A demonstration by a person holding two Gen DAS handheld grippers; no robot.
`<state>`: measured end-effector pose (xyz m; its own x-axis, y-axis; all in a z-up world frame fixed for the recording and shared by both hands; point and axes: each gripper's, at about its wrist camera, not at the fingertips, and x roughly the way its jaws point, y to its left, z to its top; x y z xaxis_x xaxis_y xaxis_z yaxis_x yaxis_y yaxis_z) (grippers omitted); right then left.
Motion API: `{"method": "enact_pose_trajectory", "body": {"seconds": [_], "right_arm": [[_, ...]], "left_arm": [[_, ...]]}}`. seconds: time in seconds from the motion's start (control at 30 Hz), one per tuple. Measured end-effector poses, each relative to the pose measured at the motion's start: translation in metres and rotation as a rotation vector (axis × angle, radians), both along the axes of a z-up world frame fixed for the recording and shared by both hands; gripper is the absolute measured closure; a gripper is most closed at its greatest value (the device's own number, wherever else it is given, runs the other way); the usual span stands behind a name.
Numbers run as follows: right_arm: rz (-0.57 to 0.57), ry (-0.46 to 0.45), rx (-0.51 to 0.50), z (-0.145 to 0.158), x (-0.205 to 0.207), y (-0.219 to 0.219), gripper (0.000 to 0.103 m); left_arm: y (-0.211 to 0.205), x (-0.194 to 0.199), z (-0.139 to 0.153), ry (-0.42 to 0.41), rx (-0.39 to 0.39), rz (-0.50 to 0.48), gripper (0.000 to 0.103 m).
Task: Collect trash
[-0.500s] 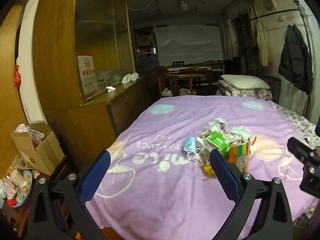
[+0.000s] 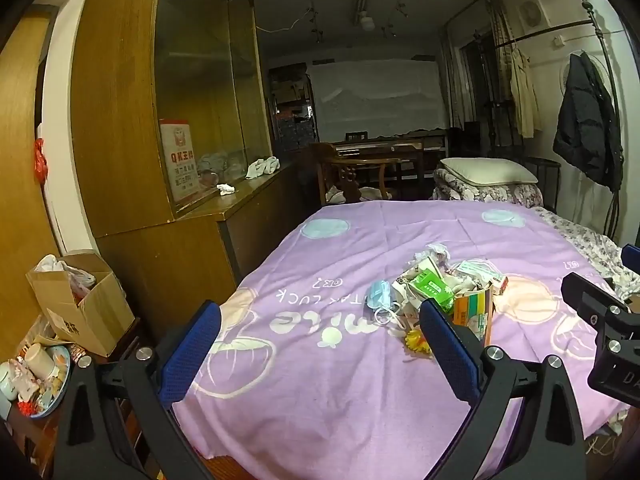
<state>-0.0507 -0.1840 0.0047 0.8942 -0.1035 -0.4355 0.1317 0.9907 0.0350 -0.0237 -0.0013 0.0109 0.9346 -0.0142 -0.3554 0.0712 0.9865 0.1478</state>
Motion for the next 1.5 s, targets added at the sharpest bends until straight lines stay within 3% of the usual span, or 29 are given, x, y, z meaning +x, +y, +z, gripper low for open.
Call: {"method": "enact_pose_trajectory", "body": {"seconds": [1.5], "right_arm": [[0.001, 0.006, 0.004, 0.0013, 0.0023, -0.0012, 0.007]], "left_arm": [[0.0022, 0.0066, -0.0033, 0.045, -0.029, -0.023, 0.006]]}}
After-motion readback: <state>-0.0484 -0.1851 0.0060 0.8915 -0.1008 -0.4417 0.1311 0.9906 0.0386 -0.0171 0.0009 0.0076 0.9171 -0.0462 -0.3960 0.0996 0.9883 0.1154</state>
